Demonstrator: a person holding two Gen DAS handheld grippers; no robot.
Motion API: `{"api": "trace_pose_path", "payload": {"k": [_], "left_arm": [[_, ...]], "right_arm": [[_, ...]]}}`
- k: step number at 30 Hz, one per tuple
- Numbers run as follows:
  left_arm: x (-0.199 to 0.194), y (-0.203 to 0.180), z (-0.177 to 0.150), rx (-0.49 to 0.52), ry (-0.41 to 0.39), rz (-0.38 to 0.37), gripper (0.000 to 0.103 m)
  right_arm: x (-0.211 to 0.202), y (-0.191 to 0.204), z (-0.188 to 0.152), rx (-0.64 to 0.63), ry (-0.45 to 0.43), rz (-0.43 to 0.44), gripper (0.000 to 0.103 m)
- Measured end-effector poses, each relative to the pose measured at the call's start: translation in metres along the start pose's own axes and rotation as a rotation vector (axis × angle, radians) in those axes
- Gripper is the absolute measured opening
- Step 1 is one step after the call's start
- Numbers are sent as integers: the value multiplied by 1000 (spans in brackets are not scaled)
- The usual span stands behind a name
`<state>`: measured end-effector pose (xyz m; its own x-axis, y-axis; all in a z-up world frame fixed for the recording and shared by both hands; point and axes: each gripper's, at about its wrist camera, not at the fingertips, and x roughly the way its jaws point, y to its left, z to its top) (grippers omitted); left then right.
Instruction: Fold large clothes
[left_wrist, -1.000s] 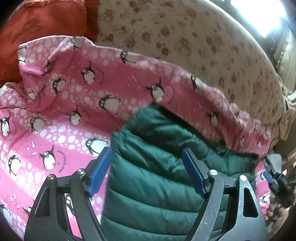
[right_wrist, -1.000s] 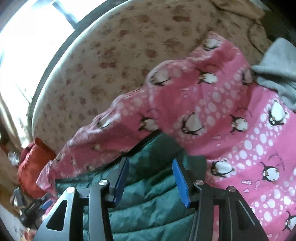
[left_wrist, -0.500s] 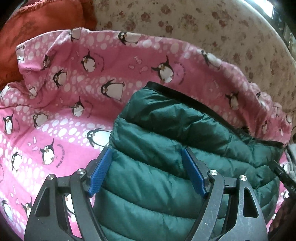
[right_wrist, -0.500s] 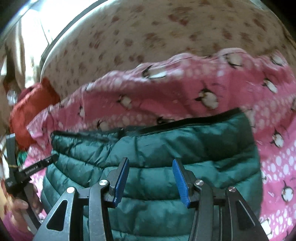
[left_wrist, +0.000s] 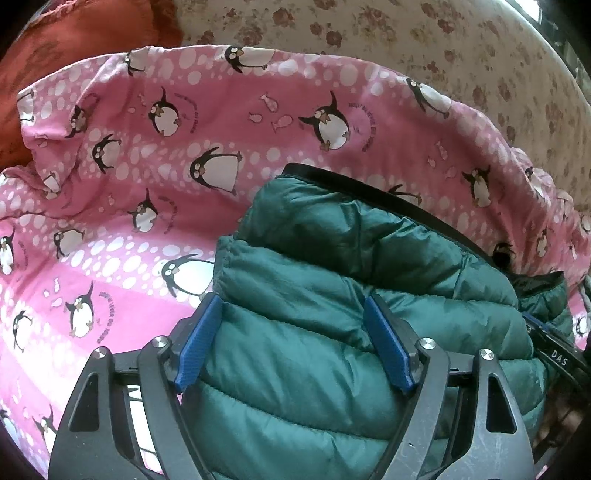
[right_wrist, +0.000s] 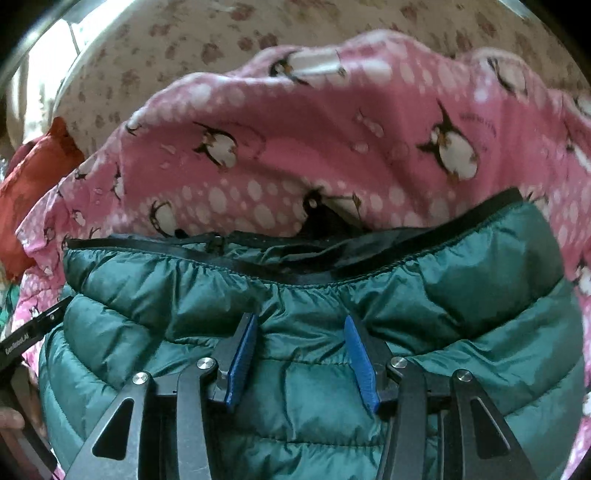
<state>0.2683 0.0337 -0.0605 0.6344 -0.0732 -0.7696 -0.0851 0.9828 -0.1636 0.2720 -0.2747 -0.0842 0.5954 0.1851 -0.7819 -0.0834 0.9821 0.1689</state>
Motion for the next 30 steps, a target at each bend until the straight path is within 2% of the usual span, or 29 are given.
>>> {"api": "trace_pose_path", "payload": {"k": [6,8,10,12,14,17,19,23,27,30], "left_arm": [[-3,-3,1,14,1,16,80],[-14,-1,7,2,-11,-6,80],[-25,-1,14,-10,-42,-30,80],[-27,-4,23,2,-49,-23,80],[-23,-8,29,6,-44,-7,80],[-3,-10,32,-2,14,23,80],[11,-7,30,-16,60,43,80],[24,-4,28,-13,66,57,82],[35,-1,24,-19,61,55,87],[43,2,23,-45,70,39,89]], "right_arm": [[3,-1,-2,-2,5,-11,47],[-13,-2,1,8,-1,-2,47],[-27,-1,4,3,-47,13,47],[-45,-7,6,-9,-88,-27,47],[-57,-20,8,2,-93,-70,47],[-62,-39,9,19,-81,-136,47],[-60,-50,9,23,-80,-163,47],[-38,-63,9,19,-31,-227,47],[-13,-74,5,92,16,-213,48],[-8,-83,2,142,5,-182,48]]}}
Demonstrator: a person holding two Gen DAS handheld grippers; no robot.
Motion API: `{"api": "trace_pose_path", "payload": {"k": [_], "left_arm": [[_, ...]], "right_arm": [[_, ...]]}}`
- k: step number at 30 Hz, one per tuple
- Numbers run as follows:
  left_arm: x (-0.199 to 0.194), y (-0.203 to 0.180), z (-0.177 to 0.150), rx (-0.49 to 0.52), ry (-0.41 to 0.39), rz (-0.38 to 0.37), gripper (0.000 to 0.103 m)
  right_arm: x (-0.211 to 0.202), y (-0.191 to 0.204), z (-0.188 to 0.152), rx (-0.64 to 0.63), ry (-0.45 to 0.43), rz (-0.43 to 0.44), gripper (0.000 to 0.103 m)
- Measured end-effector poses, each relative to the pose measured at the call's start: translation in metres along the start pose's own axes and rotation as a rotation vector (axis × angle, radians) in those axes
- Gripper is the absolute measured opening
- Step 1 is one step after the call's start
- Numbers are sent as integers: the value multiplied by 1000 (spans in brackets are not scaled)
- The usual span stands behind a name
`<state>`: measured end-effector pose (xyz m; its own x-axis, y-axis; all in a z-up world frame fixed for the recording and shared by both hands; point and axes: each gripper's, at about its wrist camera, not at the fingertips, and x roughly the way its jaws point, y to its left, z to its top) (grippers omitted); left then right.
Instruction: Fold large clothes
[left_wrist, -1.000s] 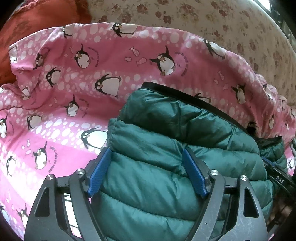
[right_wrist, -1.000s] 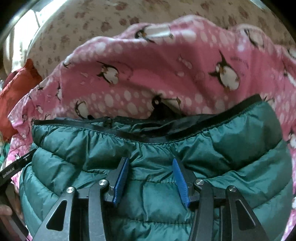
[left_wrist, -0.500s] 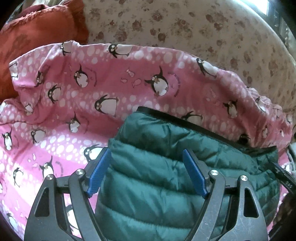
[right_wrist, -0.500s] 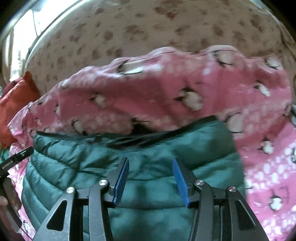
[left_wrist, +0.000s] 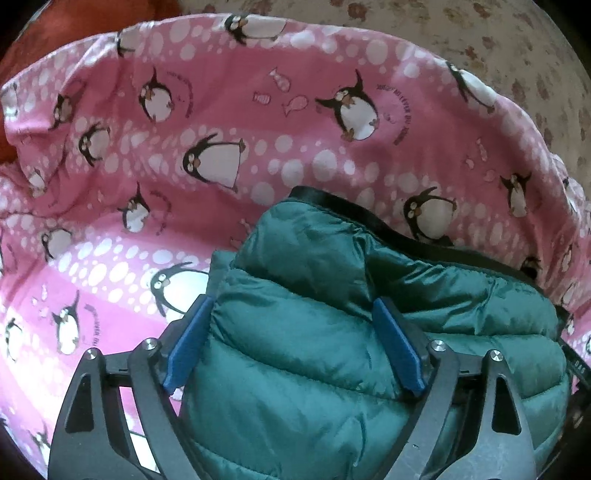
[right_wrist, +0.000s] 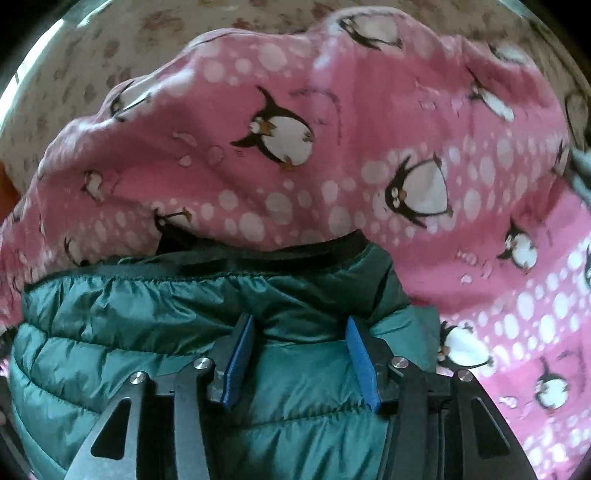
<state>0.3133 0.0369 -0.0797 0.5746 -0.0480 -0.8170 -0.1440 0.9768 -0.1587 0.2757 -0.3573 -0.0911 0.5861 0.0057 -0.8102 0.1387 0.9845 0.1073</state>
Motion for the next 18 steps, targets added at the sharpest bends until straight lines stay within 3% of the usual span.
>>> {"api": "trace_pose_path", "payload": {"k": [5,9,12,18], "left_arm": [[5,1,0,0,3,3,90],[5,2,-1,-7,-8,-1,90],[4,0,-5,-12,-20,2,91],[1,4,-11,-35,-26,2,92]], "right_arm": [[-18,-7,0,10,5,9,48],[-69,-6,-10,25,-82,108,48],[-94,3,-33,-24,-90,157,49],[-73,20,-74,-124,-110,72,58]]}}
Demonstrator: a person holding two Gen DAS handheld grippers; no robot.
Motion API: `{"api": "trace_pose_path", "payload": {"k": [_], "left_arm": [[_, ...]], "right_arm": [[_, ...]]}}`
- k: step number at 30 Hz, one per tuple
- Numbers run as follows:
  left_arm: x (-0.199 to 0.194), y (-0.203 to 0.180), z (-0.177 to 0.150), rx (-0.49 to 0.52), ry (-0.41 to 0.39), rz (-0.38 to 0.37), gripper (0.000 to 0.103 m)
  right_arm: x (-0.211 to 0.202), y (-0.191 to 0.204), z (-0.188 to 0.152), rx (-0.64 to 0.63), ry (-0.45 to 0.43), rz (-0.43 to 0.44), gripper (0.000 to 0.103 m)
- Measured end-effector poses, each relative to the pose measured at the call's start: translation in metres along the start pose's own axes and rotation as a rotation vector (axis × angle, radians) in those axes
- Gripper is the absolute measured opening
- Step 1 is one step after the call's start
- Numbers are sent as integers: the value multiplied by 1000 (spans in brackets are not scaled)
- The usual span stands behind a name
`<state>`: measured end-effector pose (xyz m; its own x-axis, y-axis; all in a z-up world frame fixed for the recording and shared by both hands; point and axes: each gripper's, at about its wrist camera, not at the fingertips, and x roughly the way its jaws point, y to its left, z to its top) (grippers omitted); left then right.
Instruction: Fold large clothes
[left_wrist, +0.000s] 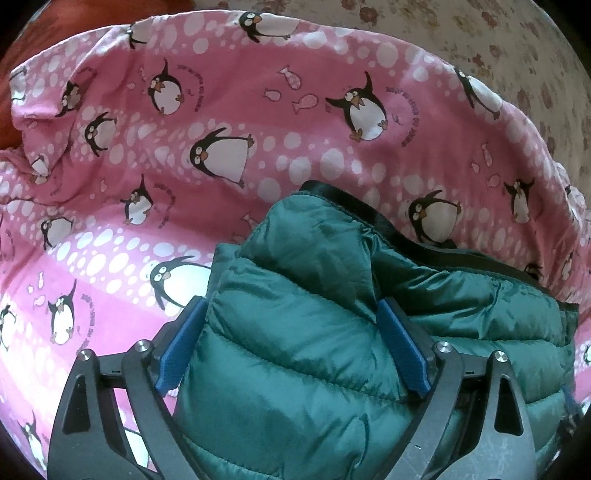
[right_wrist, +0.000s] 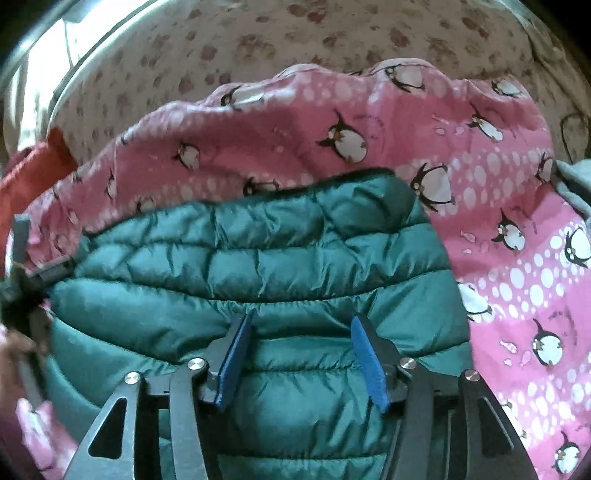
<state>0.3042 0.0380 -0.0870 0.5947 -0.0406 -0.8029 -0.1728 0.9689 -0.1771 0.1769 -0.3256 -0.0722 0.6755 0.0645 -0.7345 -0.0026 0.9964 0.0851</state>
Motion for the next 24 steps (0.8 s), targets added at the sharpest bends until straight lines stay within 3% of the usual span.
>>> {"api": "trace_pose_path", "payload": {"k": [5,9,14,24], "left_arm": [[-19,8,-2,0,8,-6,92],[-45,10,-4,31,-32,-4,92],[-77,20,-22,66,-61,-7,92],[-111,29,-40,81,-84,8,92]], "right_arm": [[4,14,7,-29,13,-28,64],[-20,8,13,21,-2,22,64],[-45,-1,5,37,-16,6,64],[-35,-10,-17,69,53,-48,69]]}}
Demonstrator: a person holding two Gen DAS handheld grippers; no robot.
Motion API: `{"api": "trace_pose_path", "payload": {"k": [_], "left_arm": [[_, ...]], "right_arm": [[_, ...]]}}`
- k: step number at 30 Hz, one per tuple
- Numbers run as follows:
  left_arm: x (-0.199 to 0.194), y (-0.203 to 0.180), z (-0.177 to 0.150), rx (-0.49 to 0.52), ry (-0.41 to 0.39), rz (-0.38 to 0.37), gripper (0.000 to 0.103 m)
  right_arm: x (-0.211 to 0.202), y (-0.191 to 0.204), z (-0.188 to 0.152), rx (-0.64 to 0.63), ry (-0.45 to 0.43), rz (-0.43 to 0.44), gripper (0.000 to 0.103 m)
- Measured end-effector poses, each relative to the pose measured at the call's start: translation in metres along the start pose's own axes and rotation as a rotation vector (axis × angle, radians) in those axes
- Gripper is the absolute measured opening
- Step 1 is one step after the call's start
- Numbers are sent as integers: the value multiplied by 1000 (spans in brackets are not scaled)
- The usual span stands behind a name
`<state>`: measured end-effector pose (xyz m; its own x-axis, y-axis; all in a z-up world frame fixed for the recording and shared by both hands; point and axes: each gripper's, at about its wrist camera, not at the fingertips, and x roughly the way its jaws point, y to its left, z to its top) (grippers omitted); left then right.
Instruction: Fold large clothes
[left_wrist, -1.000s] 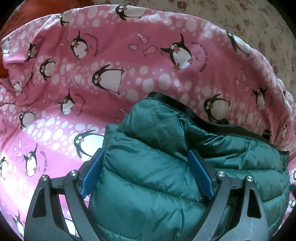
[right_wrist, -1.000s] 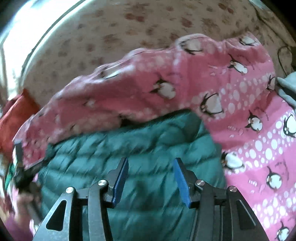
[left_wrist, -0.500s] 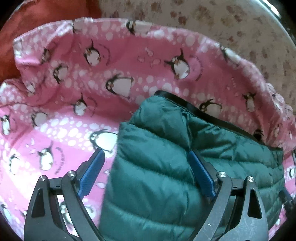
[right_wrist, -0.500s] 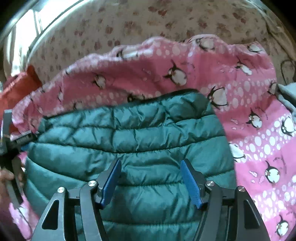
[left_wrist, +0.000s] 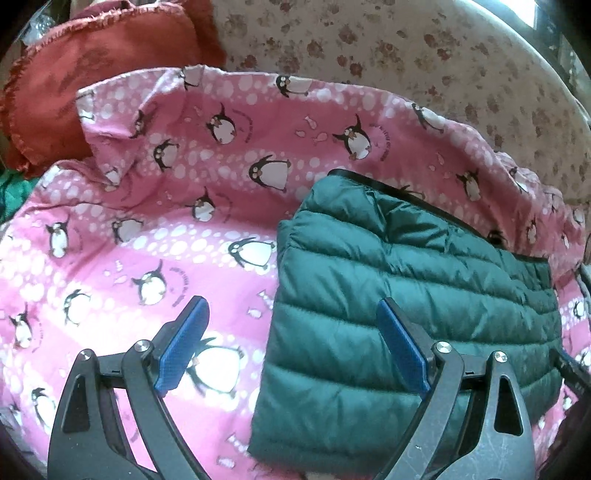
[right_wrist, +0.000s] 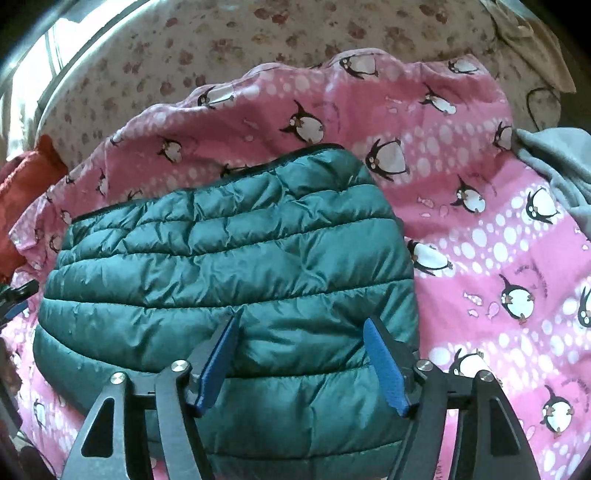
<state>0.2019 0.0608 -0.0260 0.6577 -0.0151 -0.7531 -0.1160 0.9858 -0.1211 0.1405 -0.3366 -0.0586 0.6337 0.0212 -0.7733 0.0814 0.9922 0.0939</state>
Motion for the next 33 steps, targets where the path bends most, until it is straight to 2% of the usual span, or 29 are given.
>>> {"api": "trace_pose_path", "payload": {"k": [13,21,23,27,33], "left_arm": [[-40,-4,-26,48,-51,-9,92],[-50,-8,-35,62,-64,-15,92],[-47,-5,-35,48,-53,-27,92],[-33,2,-34,15,-16,-59,92],[-1,27,-31,-89,79,-145,92]], "right_arm": [[-50,22,-19,-51,-28,33,69],[-60,21,-26,-48,-32,29,69],[-59,16,-26,-34,-29,29,70],[-56,4,-25,2,-26,22,81],[-34,-25,-20,86,18,9,81]]}}
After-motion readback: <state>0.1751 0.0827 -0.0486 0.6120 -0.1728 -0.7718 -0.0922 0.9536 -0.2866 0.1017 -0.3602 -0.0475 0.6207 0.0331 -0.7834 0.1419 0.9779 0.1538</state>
